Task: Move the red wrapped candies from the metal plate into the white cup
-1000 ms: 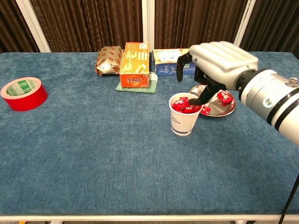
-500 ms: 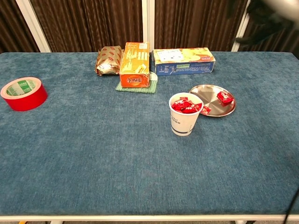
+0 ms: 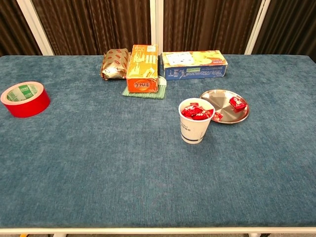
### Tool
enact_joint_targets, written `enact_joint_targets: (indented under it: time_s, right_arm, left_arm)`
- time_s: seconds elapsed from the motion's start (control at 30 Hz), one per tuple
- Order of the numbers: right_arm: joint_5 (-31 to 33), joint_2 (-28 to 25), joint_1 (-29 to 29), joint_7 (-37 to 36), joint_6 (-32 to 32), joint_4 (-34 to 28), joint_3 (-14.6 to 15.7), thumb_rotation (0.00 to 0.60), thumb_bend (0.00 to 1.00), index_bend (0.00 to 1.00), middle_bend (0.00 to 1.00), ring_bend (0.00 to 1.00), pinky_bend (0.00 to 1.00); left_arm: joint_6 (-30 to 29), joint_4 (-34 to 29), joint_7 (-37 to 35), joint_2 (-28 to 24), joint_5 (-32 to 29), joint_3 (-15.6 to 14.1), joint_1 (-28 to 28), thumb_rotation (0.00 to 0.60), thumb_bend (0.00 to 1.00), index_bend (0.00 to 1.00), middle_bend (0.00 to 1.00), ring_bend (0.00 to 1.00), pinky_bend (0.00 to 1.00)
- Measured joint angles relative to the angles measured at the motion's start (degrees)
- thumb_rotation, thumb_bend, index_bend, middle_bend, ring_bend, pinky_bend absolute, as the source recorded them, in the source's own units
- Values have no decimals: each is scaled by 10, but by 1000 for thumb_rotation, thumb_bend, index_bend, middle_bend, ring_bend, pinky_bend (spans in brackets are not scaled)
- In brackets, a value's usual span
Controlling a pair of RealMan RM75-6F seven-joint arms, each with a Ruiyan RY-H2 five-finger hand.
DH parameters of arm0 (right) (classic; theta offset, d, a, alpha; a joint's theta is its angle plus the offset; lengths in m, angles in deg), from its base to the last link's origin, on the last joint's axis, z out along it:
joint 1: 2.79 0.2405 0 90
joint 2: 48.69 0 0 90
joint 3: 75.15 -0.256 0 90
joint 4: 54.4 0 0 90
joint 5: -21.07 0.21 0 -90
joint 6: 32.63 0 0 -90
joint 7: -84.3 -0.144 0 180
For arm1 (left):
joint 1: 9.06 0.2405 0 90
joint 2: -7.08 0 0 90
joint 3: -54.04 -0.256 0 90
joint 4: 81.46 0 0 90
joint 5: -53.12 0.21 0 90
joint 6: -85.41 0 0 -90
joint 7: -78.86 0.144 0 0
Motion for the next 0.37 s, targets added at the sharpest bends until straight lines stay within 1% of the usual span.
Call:
enact_joint_targets:
  time_s: [0.17,0.37]
  right_arm:
    - [-19,-1,-26,-24,20,7,14,600,333,79,89,0,33]
    - [-22,4,-35,-38,19,20,13,600,335,79,90,0,33]
  left_arm:
    - [5,-10,8,-7,6,-11,2,441,120,126,75,34,110]
    - [11,-19,15,-13,10,-18,1,437,121,126,75,34,110]
